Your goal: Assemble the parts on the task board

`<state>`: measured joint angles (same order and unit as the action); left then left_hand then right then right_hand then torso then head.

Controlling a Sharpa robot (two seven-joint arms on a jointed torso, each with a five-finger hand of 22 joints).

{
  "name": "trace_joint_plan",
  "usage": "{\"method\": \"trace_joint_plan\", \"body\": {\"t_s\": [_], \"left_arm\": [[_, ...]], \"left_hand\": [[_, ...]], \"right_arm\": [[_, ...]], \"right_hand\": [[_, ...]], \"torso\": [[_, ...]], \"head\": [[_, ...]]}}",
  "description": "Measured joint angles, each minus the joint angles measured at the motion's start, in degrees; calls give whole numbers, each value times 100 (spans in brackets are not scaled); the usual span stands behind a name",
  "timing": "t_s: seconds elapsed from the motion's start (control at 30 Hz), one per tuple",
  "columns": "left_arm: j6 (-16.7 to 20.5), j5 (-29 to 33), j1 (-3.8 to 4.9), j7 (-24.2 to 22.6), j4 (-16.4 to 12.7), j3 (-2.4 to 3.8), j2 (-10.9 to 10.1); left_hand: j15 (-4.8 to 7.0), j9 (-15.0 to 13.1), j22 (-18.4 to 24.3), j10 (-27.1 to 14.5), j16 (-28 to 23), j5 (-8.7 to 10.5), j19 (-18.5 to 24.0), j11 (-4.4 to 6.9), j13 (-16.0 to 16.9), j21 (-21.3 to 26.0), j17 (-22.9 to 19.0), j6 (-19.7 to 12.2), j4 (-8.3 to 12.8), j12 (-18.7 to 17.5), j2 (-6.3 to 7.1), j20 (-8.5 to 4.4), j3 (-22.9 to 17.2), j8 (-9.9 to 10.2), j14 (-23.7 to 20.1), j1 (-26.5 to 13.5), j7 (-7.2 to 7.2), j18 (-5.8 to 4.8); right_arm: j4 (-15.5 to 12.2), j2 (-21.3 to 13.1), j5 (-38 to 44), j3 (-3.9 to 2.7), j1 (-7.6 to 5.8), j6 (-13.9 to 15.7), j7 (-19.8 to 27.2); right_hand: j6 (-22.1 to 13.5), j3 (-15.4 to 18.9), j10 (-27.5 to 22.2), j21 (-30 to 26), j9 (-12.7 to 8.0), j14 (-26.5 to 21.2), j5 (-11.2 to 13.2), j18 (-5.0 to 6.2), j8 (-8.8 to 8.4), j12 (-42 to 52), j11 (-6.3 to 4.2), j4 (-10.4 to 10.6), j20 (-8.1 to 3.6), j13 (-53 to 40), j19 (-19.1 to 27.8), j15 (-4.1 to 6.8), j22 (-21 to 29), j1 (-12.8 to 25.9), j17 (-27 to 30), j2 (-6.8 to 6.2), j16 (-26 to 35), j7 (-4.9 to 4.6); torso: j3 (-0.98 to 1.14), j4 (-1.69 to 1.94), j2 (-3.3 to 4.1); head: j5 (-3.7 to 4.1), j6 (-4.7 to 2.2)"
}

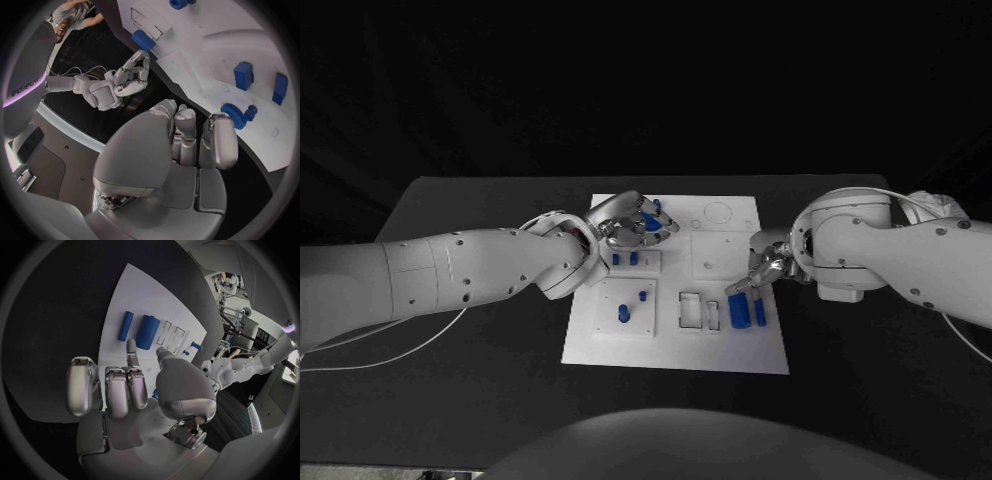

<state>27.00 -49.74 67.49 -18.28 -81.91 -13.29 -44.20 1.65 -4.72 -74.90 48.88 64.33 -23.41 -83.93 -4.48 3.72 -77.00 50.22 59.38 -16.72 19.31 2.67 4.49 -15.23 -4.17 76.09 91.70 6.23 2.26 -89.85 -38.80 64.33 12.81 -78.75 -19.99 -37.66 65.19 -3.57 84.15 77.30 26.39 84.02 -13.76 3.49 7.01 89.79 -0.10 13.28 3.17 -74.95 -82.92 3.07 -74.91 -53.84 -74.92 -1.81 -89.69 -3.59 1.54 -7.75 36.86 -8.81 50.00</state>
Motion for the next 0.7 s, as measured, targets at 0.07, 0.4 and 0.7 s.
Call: {"method": "trace_joint_plan", "body": {"t_s": [0.07, 0.4, 0.7], "left_arm": [[-6, -1, 0, 13, 0, 0, 6], [-59, -5, 0, 60, 4, 0, 17], [-137, -8, 0, 94, 0, 0, 17]], "left_hand": [[-12, -7, 0, 133, 0, 0, -5, -10, 21, 0, 0, 30, 0, 70, 32, 5, -64, -14, -12, -32, 30, 0], [-33, -12, 0, 211, 0, 0, -21, -11, 33, 24, -5, 30, 1, 112, 35, 21, -63, -25, 9, -35, 30, 0], [-33, -12, 0, 211, 0, 0, -21, -11, 39, 24, -11, 30, 16, 112, 35, 21, -78, -25, 9, -35, 30, 0]], "right_arm": [[27, 26, -37, 0, 2, -8, -10], [129, 103, -115, 1, 26, -31, -52], [211, 154, -144, 1, 44, -35, -76]], "right_hand": [[11, 19, 0, -25, 24, 0, 0, 0, 0, 0, 0, 19, 0, 0, 0, 0, 0, 13, 0, 9, 0, 12], [74, 73, -21, -25, 168, -10, -114, 0, 0, 0, -20, 73, -21, 1, -20, 10, 0, 219, 1, -9, 0, 33], [-117, 73, 0, 38, 467, 1, -455, 0, 0, 0, -41, 73, -63, 1, -63, 44, 0, 241, 1, -32, 0, 12]], "torso": [[3, -2, 1], [3, 2, -4], [2, 8, -7]], "head": [[-3, 0], [-21, 0], [-56, 0]]}}
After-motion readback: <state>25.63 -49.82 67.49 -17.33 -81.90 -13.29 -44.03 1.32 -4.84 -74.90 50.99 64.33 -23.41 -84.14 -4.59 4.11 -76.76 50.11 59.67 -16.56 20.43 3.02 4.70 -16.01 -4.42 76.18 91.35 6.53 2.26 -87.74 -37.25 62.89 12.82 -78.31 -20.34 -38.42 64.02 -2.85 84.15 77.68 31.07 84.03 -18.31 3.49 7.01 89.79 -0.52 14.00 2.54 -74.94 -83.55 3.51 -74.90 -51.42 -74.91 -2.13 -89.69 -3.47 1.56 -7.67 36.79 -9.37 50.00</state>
